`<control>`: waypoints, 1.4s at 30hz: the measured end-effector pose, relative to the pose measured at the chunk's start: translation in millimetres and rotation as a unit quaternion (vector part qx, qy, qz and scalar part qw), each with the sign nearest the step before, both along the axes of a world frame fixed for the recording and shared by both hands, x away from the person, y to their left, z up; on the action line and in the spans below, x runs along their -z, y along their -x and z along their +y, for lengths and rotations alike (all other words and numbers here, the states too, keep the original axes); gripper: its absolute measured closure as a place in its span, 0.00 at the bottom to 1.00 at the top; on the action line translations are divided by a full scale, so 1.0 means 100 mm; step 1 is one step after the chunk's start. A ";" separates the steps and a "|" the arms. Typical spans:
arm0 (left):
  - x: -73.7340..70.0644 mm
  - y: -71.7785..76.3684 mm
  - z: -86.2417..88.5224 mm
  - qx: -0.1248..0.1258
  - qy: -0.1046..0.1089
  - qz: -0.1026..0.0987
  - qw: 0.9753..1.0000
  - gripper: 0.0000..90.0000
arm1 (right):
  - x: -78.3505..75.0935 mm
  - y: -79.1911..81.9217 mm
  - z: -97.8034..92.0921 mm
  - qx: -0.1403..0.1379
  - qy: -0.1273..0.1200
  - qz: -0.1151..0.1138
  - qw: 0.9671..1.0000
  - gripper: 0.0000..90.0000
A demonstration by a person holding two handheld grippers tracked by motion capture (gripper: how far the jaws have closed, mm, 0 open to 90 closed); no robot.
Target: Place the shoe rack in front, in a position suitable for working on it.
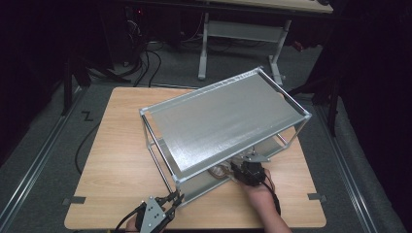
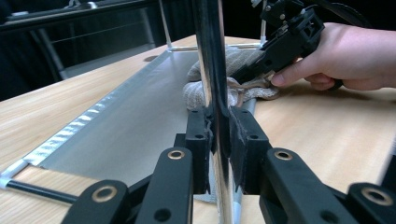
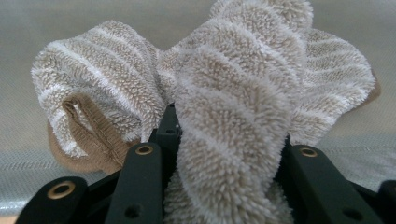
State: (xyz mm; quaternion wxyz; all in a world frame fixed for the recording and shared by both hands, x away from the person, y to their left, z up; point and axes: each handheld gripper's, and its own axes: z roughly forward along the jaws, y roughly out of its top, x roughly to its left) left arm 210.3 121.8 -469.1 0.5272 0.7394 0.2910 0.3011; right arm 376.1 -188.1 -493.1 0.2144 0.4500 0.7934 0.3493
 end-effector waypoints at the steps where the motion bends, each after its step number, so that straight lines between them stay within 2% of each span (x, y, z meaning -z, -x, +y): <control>1: 0.00 0.02 -0.02 0.005 -0.003 0.000 1.000 0.87 | -0.01 0.04 -0.03 0.005 -0.002 0.004 1.000 0.68; 3: 0.00 0.05 -0.05 0.011 -0.004 -0.003 1.000 0.87 | -0.02 0.11 -0.10 0.011 -0.009 0.007 1.000 0.67; 4: 0.00 0.05 -0.06 0.012 -0.002 -0.003 1.000 0.87 | -0.02 0.13 -0.14 0.009 -0.005 0.000 1.000 0.67; 7: 0.01 0.04 -0.07 0.014 -0.002 -0.005 1.000 0.87 | 0.00 0.18 -0.18 0.019 -0.022 0.002 1.000 0.65; 9: 0.02 0.02 -0.07 0.009 -0.003 -0.009 1.000 0.87 | 0.00 0.18 -0.20 0.019 -0.018 -0.010 1.000 0.61; 11: 0.02 0.01 -0.07 0.003 -0.001 -0.008 1.000 0.87 | -0.04 0.19 -0.22 0.025 -0.038 -0.021 0.999 0.50; 13: 0.02 0.01 -0.06 0.000 -0.003 -0.012 1.000 0.86 | -0.07 0.22 -0.24 0.029 -0.047 -0.026 0.998 0.47; 14: 0.02 0.02 -0.06 -0.002 -0.005 -0.014 1.000 0.86 | -0.10 0.24 -0.25 0.030 -0.050 -0.037 0.998 0.46; 16: 0.03 0.02 -0.05 -0.008 -0.007 -0.017 1.000 0.81 | -0.12 0.28 -0.27 0.034 -0.050 -0.045 0.997 0.44; 18: 0.03 0.03 -0.02 -0.013 -0.001 -0.016 1.000 0.74 | -0.08 0.26 -0.28 0.035 -0.046 -0.028 0.998 0.45; 19: 0.03 0.04 -0.01 -0.013 0.003 -0.017 1.000 0.73 | -0.04 0.24 -0.28 0.037 -0.044 -0.015 0.998 0.48; 21: 0.02 0.04 -0.01 -0.009 0.001 -0.021 1.000 0.74 | -0.01 0.22 -0.27 0.028 -0.047 -0.003 0.998 0.60; 22: 0.02 0.05 -0.02 -0.007 -0.001 -0.023 1.000 0.78 | -0.01 0.21 -0.25 0.022 -0.049 -0.001 0.999 0.64; 24: 0.02 0.05 -0.04 -0.004 -0.004 -0.025 1.000 0.84 | -0.03 0.22 -0.19 0.008 -0.053 0.000 0.999 0.69; 28: 0.02 0.05 -0.04 -0.004 -0.002 -0.025 1.000 0.86 | -0.08 0.35 0.11 -0.043 -0.053 -0.015 0.998 0.69; 32: 0.03 0.05 -0.04 -0.004 -0.002 -0.026 1.000 0.86 | -0.16 0.49 0.45 -0.088 -0.064 -0.043 0.993 0.69; 35: 0.03 0.05 -0.04 -0.004 -0.001 -0.025 1.000 0.85 | -0.18 0.56 0.66 -0.118 -0.074 -0.047 0.989 0.68; 37: 0.03 0.05 -0.04 -0.005 -0.001 -0.025 1.000 0.85 | -0.15 0.60 0.79 -0.140 -0.075 -0.043 0.986 0.67; 40: 0.03 0.05 -0.04 -0.005 -0.001 -0.026 1.000 0.85 | -0.04 0.63 0.96 -0.153 -0.054 -0.019 0.987 0.64; 42: 0.03 0.05 -0.03 -0.005 -0.002 -0.027 1.000 0.85 | 0.03 0.61 1.01 -0.159 -0.045 -0.019 0.986 0.58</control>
